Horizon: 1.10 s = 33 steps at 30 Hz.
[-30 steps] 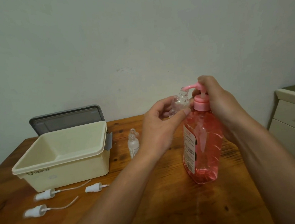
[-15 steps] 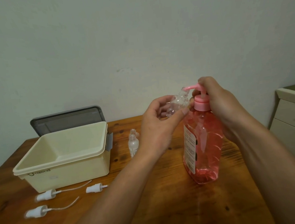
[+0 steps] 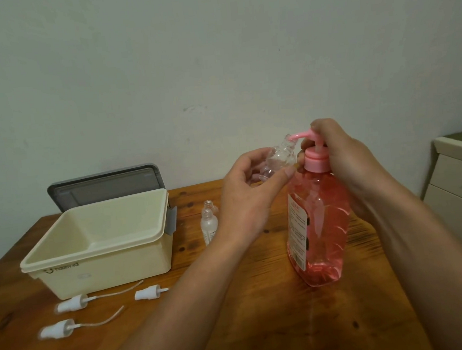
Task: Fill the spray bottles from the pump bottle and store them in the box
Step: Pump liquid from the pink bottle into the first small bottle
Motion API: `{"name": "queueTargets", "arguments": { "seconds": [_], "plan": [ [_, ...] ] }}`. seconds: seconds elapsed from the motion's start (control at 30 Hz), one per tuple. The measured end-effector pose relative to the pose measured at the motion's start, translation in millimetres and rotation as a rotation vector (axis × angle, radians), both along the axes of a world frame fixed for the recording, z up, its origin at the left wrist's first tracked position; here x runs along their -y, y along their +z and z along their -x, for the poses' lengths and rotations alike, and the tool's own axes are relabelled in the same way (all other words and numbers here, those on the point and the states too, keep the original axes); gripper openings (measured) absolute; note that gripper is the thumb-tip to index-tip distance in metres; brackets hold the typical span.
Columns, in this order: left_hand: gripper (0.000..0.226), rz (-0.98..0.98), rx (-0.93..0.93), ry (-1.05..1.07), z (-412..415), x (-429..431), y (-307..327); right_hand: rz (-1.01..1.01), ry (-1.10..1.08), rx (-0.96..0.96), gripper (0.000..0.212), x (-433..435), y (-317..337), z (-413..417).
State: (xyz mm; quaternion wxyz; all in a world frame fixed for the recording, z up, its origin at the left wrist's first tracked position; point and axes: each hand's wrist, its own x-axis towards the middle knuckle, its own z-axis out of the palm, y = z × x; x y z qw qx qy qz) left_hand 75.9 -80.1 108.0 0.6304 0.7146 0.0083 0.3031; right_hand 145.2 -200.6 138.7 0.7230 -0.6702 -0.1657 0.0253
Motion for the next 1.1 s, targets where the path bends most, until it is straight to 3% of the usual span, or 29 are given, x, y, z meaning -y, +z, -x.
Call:
{"name": "queueTargets", "arguments": {
  "seconds": [0.4, 0.57, 0.73, 1.1],
  "plan": [
    [0.037, -0.022, -0.010, 0.005, 0.6, 0.2, 0.2, 0.017, 0.009, 0.010, 0.033, 0.4, -1.2, -1.5],
    [0.040, -0.020, -0.007, 0.002, 1.0, 0.5, 0.3, 0.032, -0.001, 0.028, 0.046, -1.3, -0.9, -0.1],
    [0.042, -0.013, -0.003, 0.001, 0.7, 0.6, 0.4, 0.034, 0.011, 0.018, 0.034, 0.2, -1.6, -2.0],
    [0.041, -0.007, -0.004, -0.014, 2.2, 1.1, 1.9, 0.021, 0.010, 0.012, 0.032, 0.3, 0.0, 0.3]
  ]
}}
